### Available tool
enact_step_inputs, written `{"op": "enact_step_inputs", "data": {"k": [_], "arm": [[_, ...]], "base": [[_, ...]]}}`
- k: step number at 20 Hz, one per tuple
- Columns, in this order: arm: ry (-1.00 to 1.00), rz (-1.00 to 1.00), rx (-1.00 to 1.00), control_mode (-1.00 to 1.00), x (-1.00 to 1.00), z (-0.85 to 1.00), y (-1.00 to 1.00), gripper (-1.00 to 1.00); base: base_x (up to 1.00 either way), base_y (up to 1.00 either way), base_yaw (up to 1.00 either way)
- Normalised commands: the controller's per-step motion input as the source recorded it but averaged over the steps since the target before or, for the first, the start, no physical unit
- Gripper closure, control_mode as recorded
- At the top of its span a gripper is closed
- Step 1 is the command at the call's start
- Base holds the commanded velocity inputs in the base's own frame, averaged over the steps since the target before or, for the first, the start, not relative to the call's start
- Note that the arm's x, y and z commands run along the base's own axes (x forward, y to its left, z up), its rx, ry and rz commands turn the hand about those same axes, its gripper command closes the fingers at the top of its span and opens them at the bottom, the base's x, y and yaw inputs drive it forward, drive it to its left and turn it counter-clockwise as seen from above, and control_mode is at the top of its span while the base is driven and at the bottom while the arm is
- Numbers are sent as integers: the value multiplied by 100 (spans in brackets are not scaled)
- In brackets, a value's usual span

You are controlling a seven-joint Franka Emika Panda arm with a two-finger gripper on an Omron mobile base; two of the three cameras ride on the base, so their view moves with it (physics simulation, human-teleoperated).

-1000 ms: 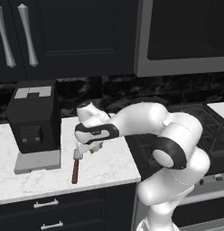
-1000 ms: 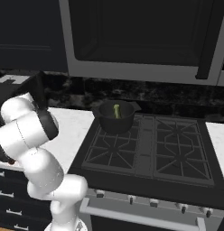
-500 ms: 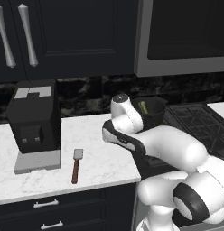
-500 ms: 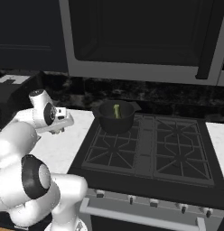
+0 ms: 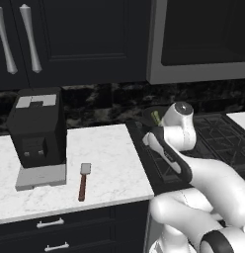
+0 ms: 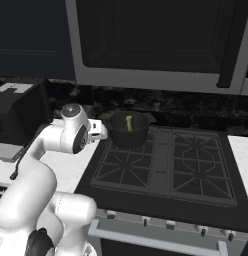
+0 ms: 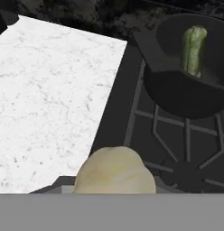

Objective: Put the garlic and cucumber in the pot. Retrieve the spatula and lightly stir the vegetables in the pot.

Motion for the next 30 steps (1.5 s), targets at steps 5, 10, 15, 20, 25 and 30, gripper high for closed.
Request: {"op": "enact_step_inputs", "data": {"k": [5, 10, 15, 20, 25, 30], "arm": [[-5, -3, 19, -100, 25, 54, -94, 100], [-1, -1, 20, -100, 42, 44, -59, 100], [0, 0, 13, -100, 55, 9, -18, 100], [-2, 0, 5, -100, 57, -11, 0, 100], [-2, 0, 1, -100, 58, -32, 0, 100], [0, 0, 2, -100, 69, -29, 0, 100]], "base": [[0, 0, 0], [0, 0, 0], [0, 0, 0], [0, 0, 0], [0, 0, 0], [0, 0, 0]]}}
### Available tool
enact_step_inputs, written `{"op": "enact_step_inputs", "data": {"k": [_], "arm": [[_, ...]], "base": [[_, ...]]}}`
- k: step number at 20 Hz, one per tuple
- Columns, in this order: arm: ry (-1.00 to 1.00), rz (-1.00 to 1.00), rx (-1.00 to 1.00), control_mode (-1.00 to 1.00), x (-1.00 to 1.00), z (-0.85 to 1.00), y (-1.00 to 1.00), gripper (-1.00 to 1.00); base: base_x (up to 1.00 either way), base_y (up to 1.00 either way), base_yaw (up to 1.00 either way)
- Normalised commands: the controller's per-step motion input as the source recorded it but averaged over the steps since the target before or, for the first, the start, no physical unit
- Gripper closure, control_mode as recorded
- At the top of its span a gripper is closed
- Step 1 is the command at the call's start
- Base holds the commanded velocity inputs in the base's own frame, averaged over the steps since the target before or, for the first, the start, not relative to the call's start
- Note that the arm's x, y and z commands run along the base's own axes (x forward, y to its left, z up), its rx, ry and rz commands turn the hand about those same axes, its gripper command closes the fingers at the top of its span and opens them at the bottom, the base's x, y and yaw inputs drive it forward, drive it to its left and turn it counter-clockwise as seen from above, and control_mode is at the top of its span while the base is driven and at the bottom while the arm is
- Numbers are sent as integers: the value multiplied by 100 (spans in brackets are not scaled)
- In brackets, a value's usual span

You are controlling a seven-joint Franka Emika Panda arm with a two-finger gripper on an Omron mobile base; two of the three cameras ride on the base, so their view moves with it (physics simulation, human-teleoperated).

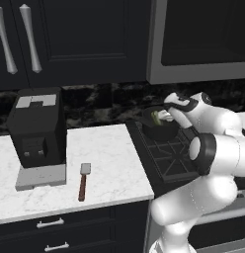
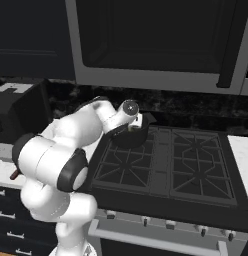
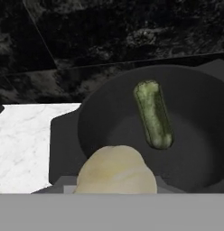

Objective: Put the garlic and cucumber in the pot. Retrieve the spatula and lightly stir the vegetables in the pot.

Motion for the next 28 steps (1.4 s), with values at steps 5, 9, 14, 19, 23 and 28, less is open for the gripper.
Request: {"op": "enact_step_inputs", "data": {"k": [5, 9, 14, 19, 23, 28], "arm": [[0, 0, 2, -100, 66, -20, -4, 100], [3, 0, 1, -100, 65, -28, -11, 100], [4, 0, 2, -100, 56, -27, -9, -100], [2, 0, 3, -100, 36, -15, -4, -100], [0, 0, 3, -100, 20, 0, -6, -100], [-5, 0, 1, -100, -24, 16, -2, -100]], "base": [[0, 0, 0], [0, 0, 0], [0, 0, 0], [0, 0, 0], [0, 0, 0], [0, 0, 0]]}}
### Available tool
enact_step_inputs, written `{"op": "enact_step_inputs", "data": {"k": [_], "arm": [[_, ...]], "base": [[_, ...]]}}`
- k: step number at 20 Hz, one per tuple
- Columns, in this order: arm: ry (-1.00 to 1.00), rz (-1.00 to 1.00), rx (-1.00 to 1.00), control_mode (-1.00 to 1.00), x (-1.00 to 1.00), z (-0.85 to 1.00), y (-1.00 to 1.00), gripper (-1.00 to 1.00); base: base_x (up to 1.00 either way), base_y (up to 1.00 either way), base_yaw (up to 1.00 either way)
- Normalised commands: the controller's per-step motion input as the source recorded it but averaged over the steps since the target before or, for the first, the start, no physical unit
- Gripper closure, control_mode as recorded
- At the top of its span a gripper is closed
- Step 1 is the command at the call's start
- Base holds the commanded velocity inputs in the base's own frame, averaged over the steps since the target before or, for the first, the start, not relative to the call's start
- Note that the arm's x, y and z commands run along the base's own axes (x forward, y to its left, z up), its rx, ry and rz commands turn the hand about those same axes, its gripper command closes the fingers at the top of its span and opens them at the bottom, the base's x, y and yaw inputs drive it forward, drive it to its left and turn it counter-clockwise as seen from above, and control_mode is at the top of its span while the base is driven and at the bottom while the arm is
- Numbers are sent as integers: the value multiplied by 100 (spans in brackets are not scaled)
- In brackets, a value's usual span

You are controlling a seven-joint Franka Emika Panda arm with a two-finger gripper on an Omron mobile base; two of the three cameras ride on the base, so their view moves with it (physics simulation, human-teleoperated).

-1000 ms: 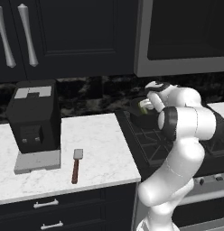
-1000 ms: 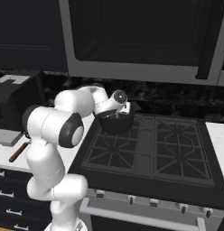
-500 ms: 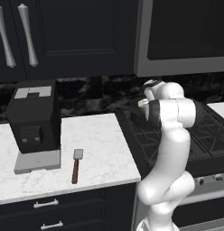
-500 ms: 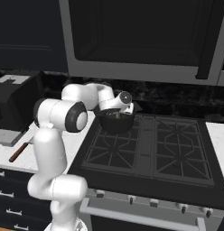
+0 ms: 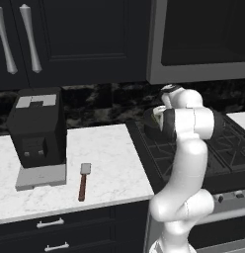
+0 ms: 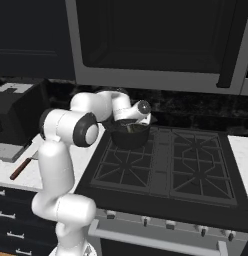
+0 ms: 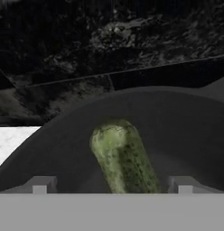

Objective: Put the garlic and cucumber in the pot. Retrieve the spatula and lightly stir the vegetables in the pot.

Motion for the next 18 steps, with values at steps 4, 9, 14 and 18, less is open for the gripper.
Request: {"op": "enact_step_inputs", "data": {"k": [4, 9, 14, 18], "arm": [[-15, 0, 2, -100, -82, 55, 0, -100], [-9, 0, 2, -100, -96, 67, 0, -100], [-3, 0, 2, -100, -100, 85, 3, -100], [5, 0, 6, -100, -100, 100, 14, -100]], "base": [[0, 0, 0], [0, 0, 0], [0, 0, 0], [0, 0, 0]]}}
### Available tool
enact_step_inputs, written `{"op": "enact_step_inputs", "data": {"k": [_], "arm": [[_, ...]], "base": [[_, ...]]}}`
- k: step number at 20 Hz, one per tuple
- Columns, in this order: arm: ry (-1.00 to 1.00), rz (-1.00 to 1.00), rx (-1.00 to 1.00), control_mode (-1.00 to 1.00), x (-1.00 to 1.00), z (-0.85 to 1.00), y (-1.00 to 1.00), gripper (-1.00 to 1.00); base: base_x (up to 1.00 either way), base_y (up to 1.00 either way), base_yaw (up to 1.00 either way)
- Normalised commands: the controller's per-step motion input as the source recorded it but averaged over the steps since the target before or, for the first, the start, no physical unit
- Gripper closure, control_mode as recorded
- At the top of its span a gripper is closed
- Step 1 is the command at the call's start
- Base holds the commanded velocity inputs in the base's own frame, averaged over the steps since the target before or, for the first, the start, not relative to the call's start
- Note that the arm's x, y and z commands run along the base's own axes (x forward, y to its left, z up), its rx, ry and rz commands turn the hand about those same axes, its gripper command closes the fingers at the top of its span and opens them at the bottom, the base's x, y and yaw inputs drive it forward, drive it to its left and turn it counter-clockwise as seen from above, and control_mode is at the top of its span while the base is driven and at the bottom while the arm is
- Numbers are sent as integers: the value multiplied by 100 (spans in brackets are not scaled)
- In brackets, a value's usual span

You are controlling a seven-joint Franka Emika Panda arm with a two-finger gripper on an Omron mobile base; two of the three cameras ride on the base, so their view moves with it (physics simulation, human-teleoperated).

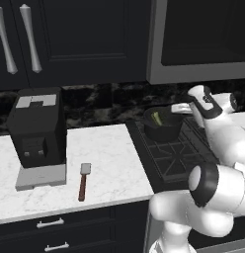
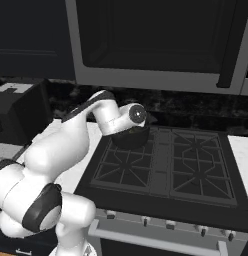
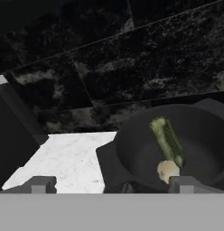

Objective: Put the garlic and cucumber in the pot. Retrieve the spatula and lightly stir the vegetables in the pot.

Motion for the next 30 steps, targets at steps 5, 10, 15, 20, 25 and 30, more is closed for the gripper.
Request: {"op": "enact_step_inputs", "data": {"k": [5, 10, 15, 20, 25, 30], "arm": [[22, 0, 2, -100, -100, 89, 45, -100], [29, 0, -2, -100, -97, 34, 72, -100], [17, 17, -22, -100, -86, -6, 95, -100], [1, 61, -37, -100, -80, -24, 100, -100], [0, 78, -38, -100, -48, -2, 73, -100], [0, 81, -42, -100, -42, 6, 52, -100]], "base": [[0, 0, 0], [0, 0, 0], [0, 0, 0], [0, 0, 0], [0, 0, 0], [0, 0, 0]]}}
